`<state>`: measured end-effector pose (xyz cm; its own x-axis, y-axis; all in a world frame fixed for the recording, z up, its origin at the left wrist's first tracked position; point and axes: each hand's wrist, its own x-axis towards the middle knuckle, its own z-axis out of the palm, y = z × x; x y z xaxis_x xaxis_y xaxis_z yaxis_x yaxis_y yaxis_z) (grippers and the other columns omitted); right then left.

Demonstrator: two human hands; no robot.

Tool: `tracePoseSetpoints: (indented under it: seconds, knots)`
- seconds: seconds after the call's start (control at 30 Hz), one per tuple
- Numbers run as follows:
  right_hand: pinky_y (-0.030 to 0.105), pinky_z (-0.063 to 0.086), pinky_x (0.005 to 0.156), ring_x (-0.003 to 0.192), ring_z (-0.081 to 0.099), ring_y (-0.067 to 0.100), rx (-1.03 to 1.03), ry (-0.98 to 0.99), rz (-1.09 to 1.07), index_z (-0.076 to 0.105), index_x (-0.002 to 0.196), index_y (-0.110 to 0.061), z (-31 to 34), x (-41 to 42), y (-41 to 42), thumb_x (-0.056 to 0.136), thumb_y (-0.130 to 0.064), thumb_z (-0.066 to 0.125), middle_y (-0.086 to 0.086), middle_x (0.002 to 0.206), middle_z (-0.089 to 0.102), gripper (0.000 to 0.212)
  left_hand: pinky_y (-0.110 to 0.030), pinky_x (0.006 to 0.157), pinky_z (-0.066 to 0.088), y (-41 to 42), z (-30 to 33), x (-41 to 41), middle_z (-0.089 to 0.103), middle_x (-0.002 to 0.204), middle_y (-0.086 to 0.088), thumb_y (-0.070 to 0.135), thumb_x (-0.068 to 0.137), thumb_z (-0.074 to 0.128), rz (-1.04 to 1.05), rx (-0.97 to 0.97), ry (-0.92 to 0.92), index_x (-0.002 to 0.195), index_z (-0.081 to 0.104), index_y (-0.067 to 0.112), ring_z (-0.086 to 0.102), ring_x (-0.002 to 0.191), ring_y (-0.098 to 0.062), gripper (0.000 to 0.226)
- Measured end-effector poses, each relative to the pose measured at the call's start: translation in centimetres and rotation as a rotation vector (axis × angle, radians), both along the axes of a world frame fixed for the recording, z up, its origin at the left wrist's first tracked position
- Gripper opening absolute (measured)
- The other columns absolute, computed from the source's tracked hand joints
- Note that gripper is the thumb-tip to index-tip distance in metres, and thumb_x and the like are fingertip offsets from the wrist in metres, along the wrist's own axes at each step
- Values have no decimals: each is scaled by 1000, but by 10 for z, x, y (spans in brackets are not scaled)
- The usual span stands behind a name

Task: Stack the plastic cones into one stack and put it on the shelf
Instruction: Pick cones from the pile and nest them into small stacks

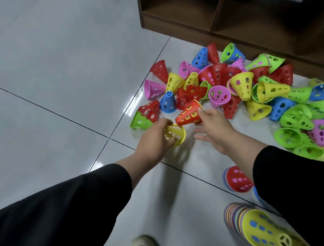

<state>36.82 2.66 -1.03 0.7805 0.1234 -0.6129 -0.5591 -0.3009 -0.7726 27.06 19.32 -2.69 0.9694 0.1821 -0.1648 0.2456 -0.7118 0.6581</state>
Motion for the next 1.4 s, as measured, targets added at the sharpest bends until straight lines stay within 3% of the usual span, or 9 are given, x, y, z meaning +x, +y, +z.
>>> tracePoseSetpoints:
  seconds: [0.13, 0.27, 0.43, 0.57, 0.77, 1.0, 1.17, 1.3, 1.4]
  knots:
    - [47, 57, 90, 110, 66, 30, 302, -128, -231, 55, 109, -11, 40, -7, -50, 97, -41, 57, 14, 118, 63, 32, -29, 83, 46, -26, 20, -8, 57, 114, 7, 33, 84, 75, 125, -78, -99, 126, 55, 25, 57, 96, -15, 47]
    - [41, 58, 87, 101, 70, 22, 312, -198, -127, 50, 87, -13, 81, -20, -116, 96, -27, 62, 14, 100, 66, 20, -30, 81, 48, -65, 50, -9, 61, 113, 5, 33, 82, 75, 130, -175, -135, 124, 56, 28, 59, 94, -16, 46]
    - [34, 60, 76, 74, 66, 15, -230, -266, 247, 61, 83, -9, 115, -46, -203, 86, -24, 74, 4, 78, 66, 21, -30, 84, 47, -117, 78, -25, 60, 111, 3, 26, 81, 75, -150, -177, -121, 124, 55, 24, 58, 95, -18, 48]
    - [28, 44, 53, 65, 57, 12, -761, -329, 704, 52, 92, -21, 126, -74, -239, 78, -39, 78, -1, 76, 62, 35, -36, 85, 48, -145, 79, -37, 60, 114, -1, 26, 81, 75, -243, -148, -82, 125, 52, 24, 56, 96, -21, 50]
    - [35, 48, 68, 83, 56, 22, -952, -287, 1043, 42, 111, -26, 105, -93, -246, 75, -48, 70, 4, 95, 58, 51, -38, 83, 49, -173, 72, -38, 58, 116, 1, 29, 82, 73, -415, -36, -14, 130, 45, 24, 55, 96, -23, 56]
    - [38, 50, 88, 114, 58, 33, -1146, -255, 1135, 22, 152, -15, 53, -82, -231, 83, -46, 70, 16, 125, 57, 89, -34, 91, 44, -188, 43, -15, 56, 130, -10, 34, 89, 69, -611, 164, 125, 149, 34, 22, 54, 118, -30, 70]
    - [39, 48, 91, 113, 56, 31, -1073, -282, 1073, 39, 142, -16, 38, -73, -230, 85, -50, 68, 12, 122, 54, 73, -36, 96, 46, -156, 27, -23, 55, 138, -7, 55, 95, 55, -524, 119, 88, 148, 38, 22, 55, 121, -26, 64]
    - [42, 44, 98, 123, 49, 24, -1055, -444, 1011, 43, 143, -26, 42, -75, -222, 89, -63, 53, 1, 134, 52, 66, -32, 88, 47, -105, 15, -31, 61, 127, 0, 49, 99, 49, -307, 148, -20, 137, 50, 22, 59, 111, -22, 46]
    - [36, 44, 94, 118, 52, 19, -842, -605, 841, 55, 132, -25, 55, -61, -188, 92, -53, 54, -4, 132, 55, 49, -36, 91, 47, -55, 4, -25, 59, 126, -1, 43, 98, 53, -58, 239, -57, 133, 51, 22, 56, 113, -23, 41]
